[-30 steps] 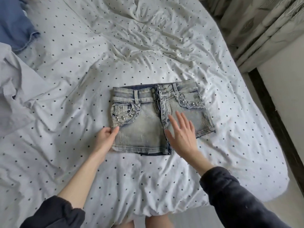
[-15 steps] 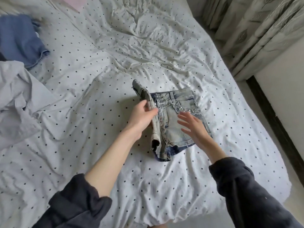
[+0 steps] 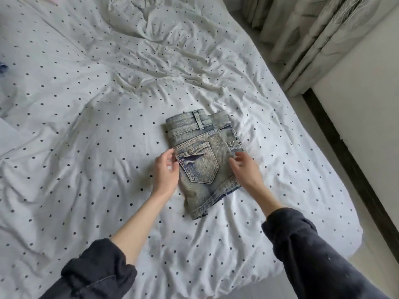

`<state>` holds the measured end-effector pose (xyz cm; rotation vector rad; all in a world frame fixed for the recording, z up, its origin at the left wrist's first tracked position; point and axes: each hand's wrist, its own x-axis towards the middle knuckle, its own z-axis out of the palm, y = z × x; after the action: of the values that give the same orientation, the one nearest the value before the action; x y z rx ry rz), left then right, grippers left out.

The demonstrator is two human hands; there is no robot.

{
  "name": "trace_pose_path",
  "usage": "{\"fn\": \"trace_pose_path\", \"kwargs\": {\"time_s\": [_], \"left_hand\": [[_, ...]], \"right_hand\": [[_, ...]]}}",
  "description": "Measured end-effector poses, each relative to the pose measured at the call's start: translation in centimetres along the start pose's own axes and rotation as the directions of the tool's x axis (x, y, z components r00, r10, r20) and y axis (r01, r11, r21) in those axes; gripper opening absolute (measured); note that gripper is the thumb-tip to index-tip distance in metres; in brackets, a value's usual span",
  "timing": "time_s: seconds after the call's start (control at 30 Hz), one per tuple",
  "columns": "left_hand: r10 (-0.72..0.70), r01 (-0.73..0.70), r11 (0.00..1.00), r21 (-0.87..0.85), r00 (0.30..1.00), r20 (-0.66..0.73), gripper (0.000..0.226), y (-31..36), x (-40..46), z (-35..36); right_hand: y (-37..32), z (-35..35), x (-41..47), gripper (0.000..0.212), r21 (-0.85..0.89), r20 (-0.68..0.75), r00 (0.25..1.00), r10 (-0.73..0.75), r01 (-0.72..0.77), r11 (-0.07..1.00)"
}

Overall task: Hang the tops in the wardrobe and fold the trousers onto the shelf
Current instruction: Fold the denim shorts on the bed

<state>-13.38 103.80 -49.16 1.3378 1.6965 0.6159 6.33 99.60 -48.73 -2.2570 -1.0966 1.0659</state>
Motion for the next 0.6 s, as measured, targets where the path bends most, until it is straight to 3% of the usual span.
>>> {"fn": "trace_pose_path", "kwargs": {"time_s": [0.1, 0.2, 0.37, 0.47, 0.6], "left_hand": [[-0.066, 0.068, 0.997, -0.022, 0.995, 0.081, 0.042, -0.5, 0.9, -0.4], [-0.076, 0.078, 0.997, -0.008, 0.988, 0.131, 0.051, 0.3, 1.3, 0.3], [0.059, -0.08, 0.986, 0.144, 0.987, 0.149, 0.064, 0.2, 1.7, 2.2], [0.043, -0.069, 0.971, 0.228, 0.992, 0.119, 0.065, 0.7, 2.1, 2.9], [0.004, -0.02, 0.985, 0.172, 0.996, 0.095, 0.065, 0.7, 2.4, 3.5]], "right_hand": [[-0.4, 0.5, 1.4, 0.025, -0.105, -0.047, 0.997, 0.057, -0.061, 0.993], [0.1, 0.1, 1.0, 0.02, -0.088, -0.152, 0.985, 0.087, -0.101, 0.991], [2.3, -0.8, 0.5, 0.023, -0.034, -0.193, 0.965, 0.177, -0.187, 0.982], [2.6, -0.8, 1.3, 0.023, -0.041, -0.207, 0.961, 0.184, -0.197, 0.98], [2.5, 0.3, 1.4, 0.022, -0.201, -0.292, 0.947, 0.13, -0.194, 0.96]]}}
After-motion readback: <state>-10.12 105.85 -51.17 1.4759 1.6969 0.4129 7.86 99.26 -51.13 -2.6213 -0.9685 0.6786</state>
